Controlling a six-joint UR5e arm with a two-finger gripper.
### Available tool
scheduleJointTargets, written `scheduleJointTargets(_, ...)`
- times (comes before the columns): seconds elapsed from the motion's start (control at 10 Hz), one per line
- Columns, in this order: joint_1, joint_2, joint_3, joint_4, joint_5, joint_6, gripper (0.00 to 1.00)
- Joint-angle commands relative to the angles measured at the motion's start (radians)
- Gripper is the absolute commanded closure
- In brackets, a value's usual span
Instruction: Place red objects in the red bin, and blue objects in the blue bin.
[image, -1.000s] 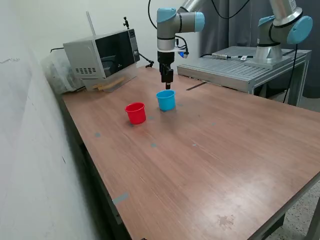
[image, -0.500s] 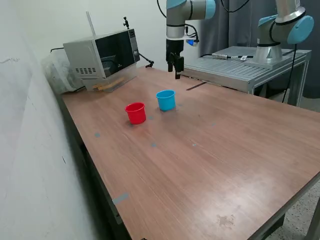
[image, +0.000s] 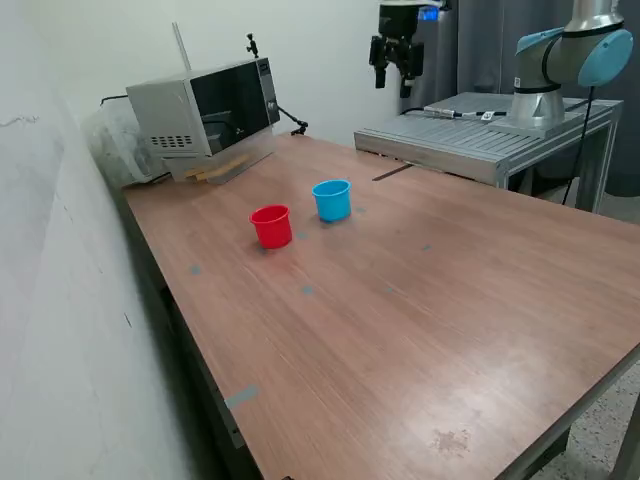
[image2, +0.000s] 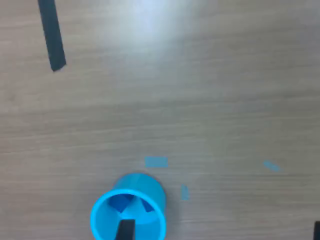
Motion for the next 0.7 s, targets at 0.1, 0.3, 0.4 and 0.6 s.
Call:
scheduleJointTargets(0.1,0.024,-0.217,0.016,0.227,-0.001,-0.008,0.0)
scheduleJointTargets(0.3,0.022,-0.228,-0.013,0.364,-0.003,-0.003,0.0)
scheduleJointTargets(0.4,0.015,-0.226,-0.03,0.408,-0.003,-0.005,0.0)
scheduleJointTargets(0.6,0.011,-0.225,-0.038,0.41,-0.003,-0.006,0.0)
